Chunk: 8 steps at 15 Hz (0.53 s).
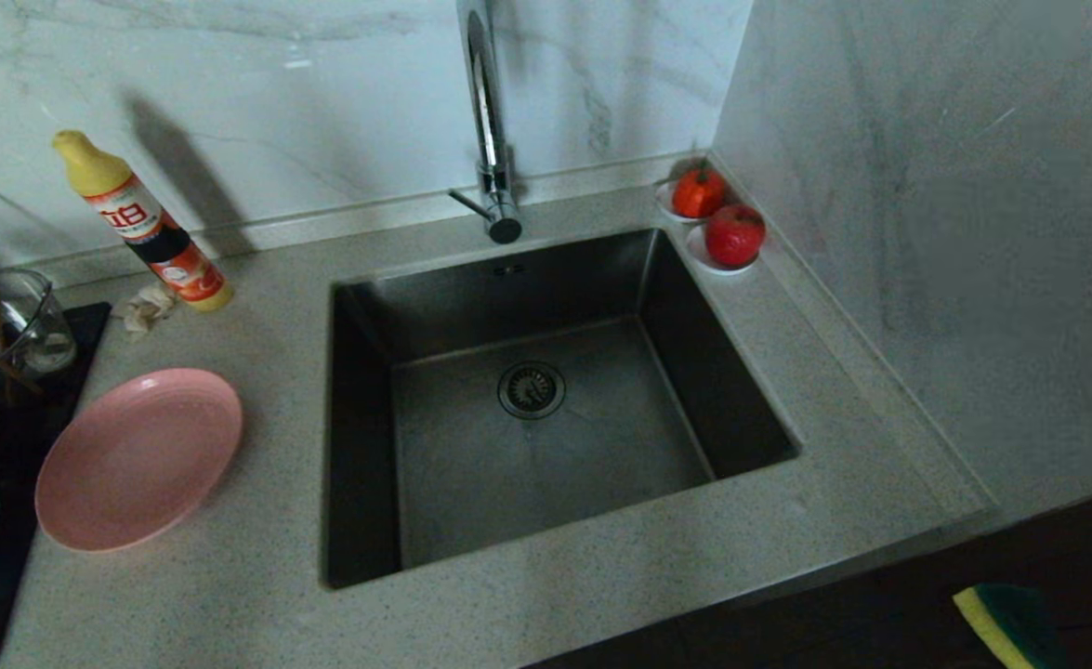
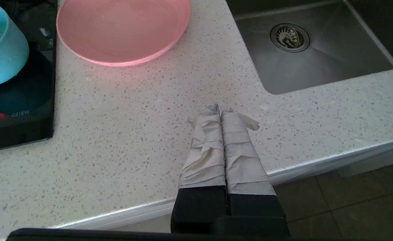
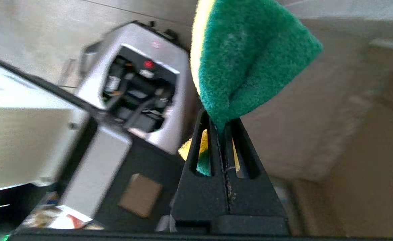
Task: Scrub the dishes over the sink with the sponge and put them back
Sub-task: Put down the sponge
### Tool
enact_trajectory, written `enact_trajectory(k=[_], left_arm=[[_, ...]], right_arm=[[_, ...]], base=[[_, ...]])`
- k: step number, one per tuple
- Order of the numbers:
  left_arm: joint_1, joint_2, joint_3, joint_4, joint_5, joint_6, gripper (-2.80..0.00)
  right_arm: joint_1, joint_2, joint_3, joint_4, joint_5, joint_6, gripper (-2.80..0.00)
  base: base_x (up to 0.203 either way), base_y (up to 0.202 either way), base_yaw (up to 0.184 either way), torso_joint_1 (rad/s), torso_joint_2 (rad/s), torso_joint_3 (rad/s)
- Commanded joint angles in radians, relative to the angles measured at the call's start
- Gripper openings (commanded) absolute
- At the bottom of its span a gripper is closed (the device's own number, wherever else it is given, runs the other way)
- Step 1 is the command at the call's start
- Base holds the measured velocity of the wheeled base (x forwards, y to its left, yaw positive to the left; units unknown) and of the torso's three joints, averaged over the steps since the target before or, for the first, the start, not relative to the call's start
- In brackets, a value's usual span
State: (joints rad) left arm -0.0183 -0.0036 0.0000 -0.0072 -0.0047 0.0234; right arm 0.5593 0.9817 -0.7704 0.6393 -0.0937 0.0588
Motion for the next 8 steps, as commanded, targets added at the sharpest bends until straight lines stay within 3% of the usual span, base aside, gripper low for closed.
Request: enact_trajectory(k=[1,5,8], left_arm=[[0.0,0.001,0.0,0.0,0.0,0.001,-2.8],[0.0,0.001,0.0,0.0,0.0,0.001,-2.8],[0.0,0.001,0.0,0.0,0.0,0.0,-2.8]], right_arm=[[0.028,0.023,0.064,-0.028,-0.063,-0.019,-2.8],[0.031,0.12,0.234,-0.311,-0.15,-0.051,-2.8],[0.031,0.218,0.24,-0.404,-0.158,-0.058,-2.8]], base=[[0.0,0.0,0.0,0.0,0.0,0.0],[0.0,0.0,0.0,0.0,0.0,0.0],[0.0,0.0,0.0,0.0,0.0,0.0]])
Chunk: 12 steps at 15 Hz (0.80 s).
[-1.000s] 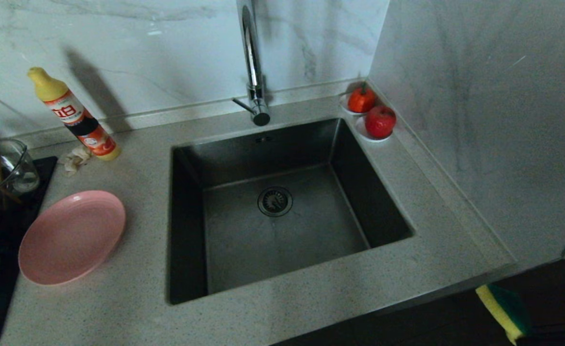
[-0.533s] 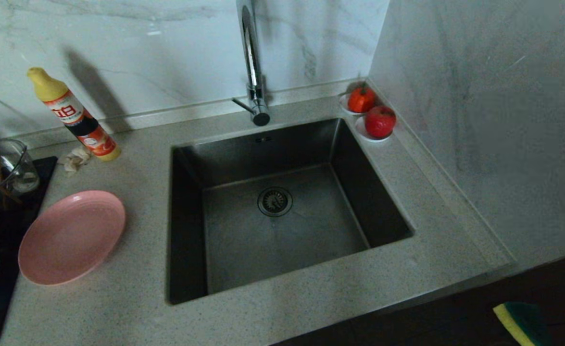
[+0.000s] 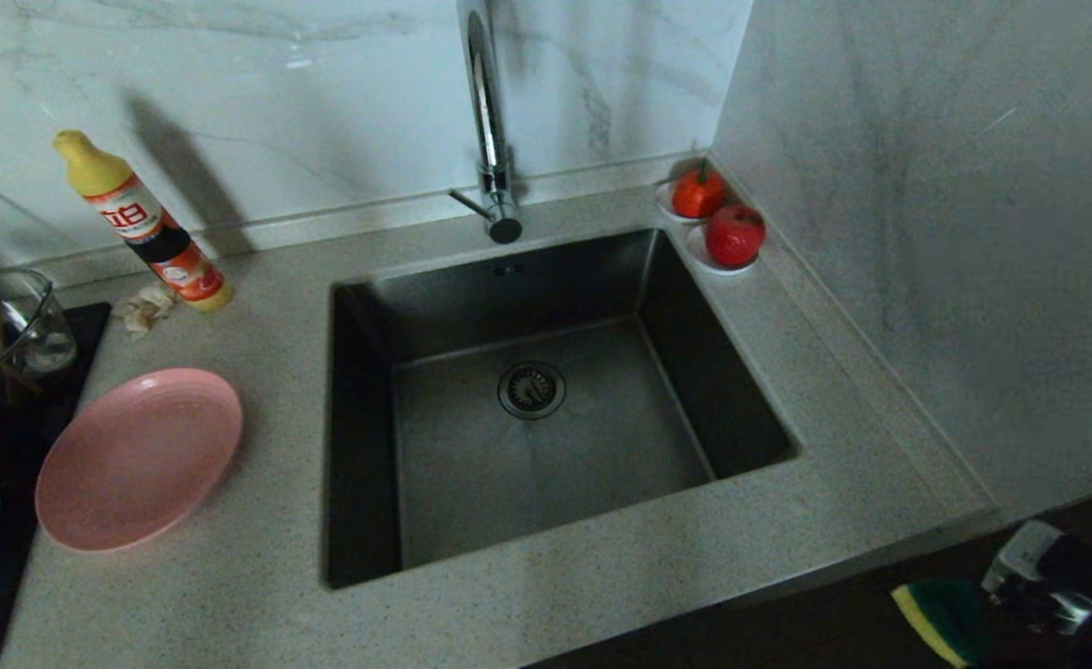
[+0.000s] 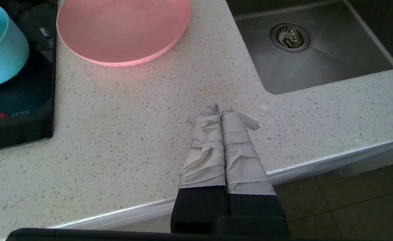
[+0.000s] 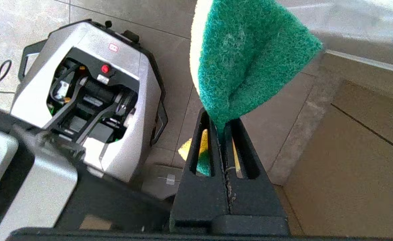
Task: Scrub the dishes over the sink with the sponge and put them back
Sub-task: Put down the sponge
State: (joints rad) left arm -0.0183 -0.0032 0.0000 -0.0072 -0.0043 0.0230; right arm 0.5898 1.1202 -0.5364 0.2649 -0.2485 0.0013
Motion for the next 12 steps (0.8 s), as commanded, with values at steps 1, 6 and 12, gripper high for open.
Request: enact_trajectory(k=[1,6,12], left_arm=[[0.0,0.0,0.0,0.0,0.0,0.0,-2.8],[0.0,0.0,0.0,0.0,0.0,0.0,-2.8],[0.0,0.0,0.0,0.0,0.0,0.0,-2.8]], right_arm=[[0.001,0.117,0.005,-0.086,-0.012,-0.001,-2.8],[-0.005,0.247,-0.007,-0.233,-0.083,-0.009,-2.8],[-0.035,0.308,-0.022,-0.312,-0.166,-0.062,-2.8]], base=[[0.0,0.0,0.0,0.0,0.0,0.0],[0.0,0.0,0.0,0.0,0.0,0.0],[0.0,0.0,0.0,0.0,0.0,0.0]])
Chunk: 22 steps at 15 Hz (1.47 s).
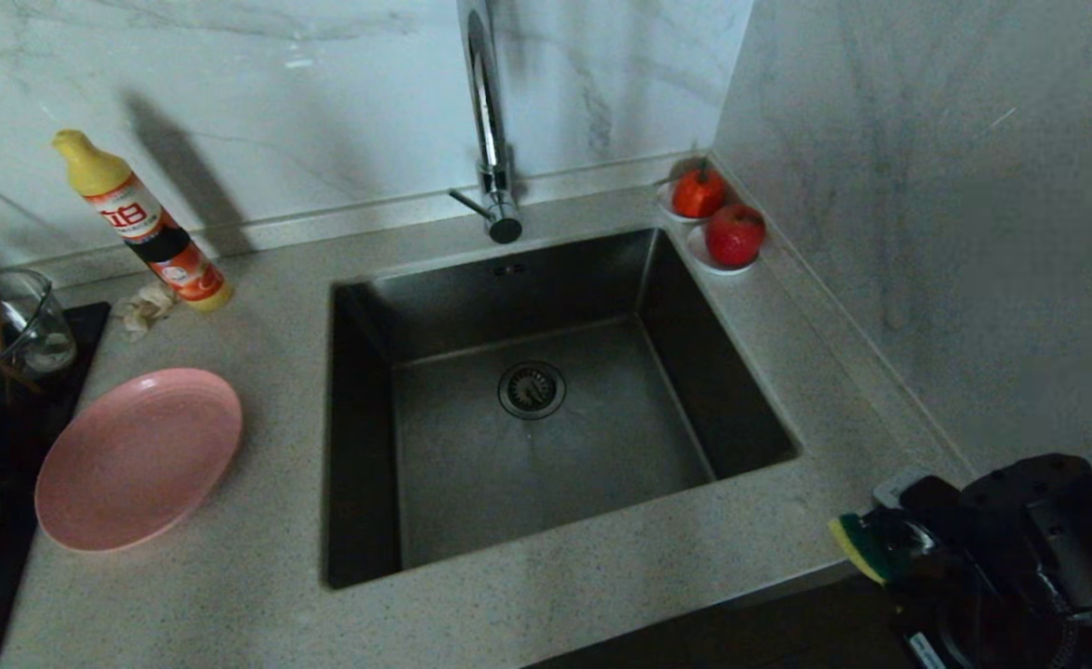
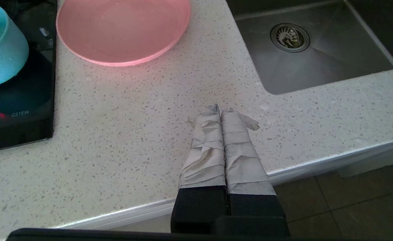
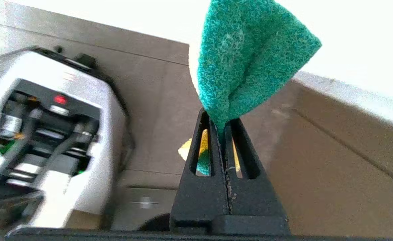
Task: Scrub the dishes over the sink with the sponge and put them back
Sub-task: Put down the sponge
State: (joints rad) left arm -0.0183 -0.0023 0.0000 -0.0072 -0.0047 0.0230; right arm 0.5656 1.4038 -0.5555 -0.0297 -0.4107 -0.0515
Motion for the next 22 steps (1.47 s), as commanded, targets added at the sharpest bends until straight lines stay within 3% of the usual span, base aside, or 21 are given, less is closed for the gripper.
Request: enact_trajectory(k=[1,9,22], left_arm=[[0.0,-0.001,0.0,0.0,0.0,0.0,-2.8],[0.0,-0.001,0.0,0.0,0.0,0.0,-2.8],[0.0,-0.001,-0.001,0.0,0.0,0.0,-2.8]], right_arm=[[-0.014,0.036,-0.009,-0.043,-0.005,-0.011,-2.8],[-0.033,0.124,-0.042,-0.142,-0.072,-0.037,-2.8],[-0.1,0.224,-0.107,-0.226,-0.074,-0.045,-2.8]], base=[[0.0,0.0,0.0,0.0,0.0,0.0],[0.0,0.0,0.0,0.0,0.0,0.0],[0.0,0.0,0.0,0.0,0.0,0.0]])
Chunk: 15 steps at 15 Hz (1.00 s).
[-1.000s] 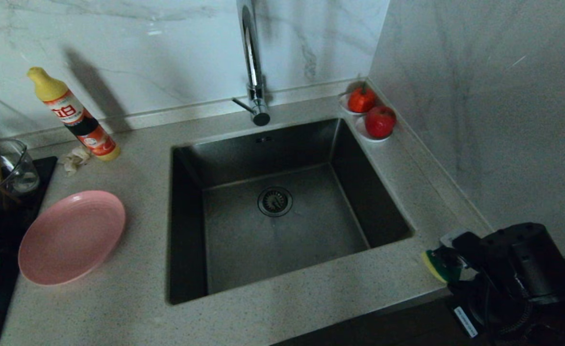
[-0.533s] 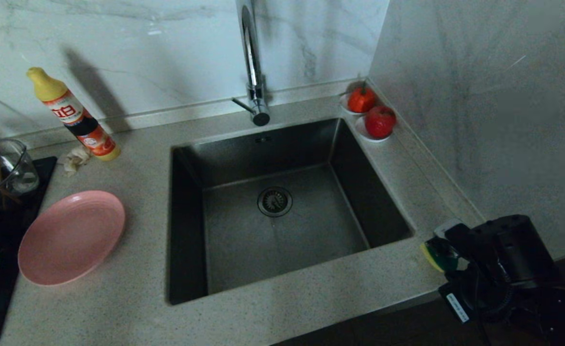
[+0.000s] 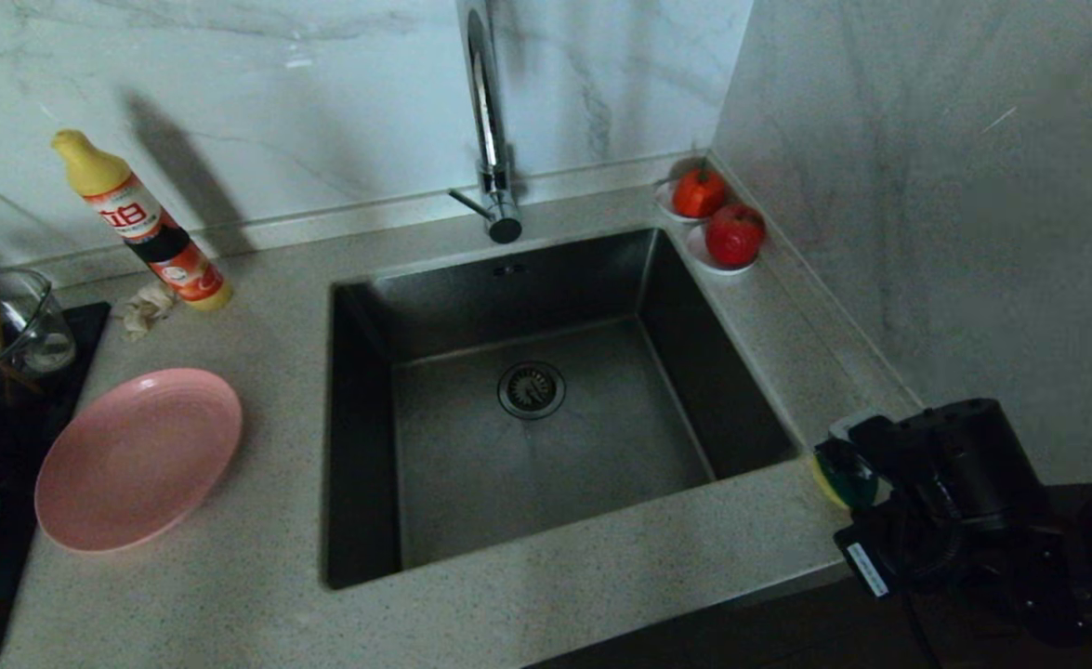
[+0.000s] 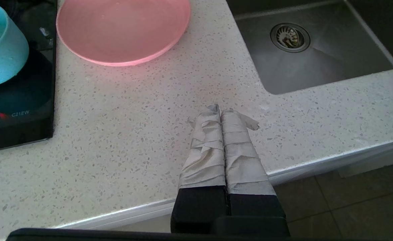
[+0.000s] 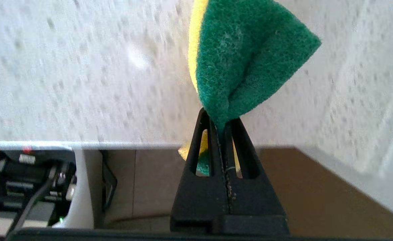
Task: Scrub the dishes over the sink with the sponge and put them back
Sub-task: Put down the sponge
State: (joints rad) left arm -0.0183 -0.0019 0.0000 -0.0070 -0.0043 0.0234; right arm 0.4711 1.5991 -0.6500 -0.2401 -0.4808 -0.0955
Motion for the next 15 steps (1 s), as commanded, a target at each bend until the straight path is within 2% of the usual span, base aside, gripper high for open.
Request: enact_trajectory(k=[1,15], left_arm=[[0.0,-0.001,0.0,-0.002,0.0,0.0,-2.8],[0.0,-0.001,0.0,-0.001,0.0,0.0,-2.8]], right_arm=[[-0.009,0.037,-0.021,-0.019,-0.004,-0.001,-2.8],[-0.033,0.123,-0.118,-0.019,-0.005,0.003,-2.8]], base=[[0.0,0.0,0.0,0.0,0.0,0.0],[0.0,0.0,0.0,0.0,0.0,0.0]])
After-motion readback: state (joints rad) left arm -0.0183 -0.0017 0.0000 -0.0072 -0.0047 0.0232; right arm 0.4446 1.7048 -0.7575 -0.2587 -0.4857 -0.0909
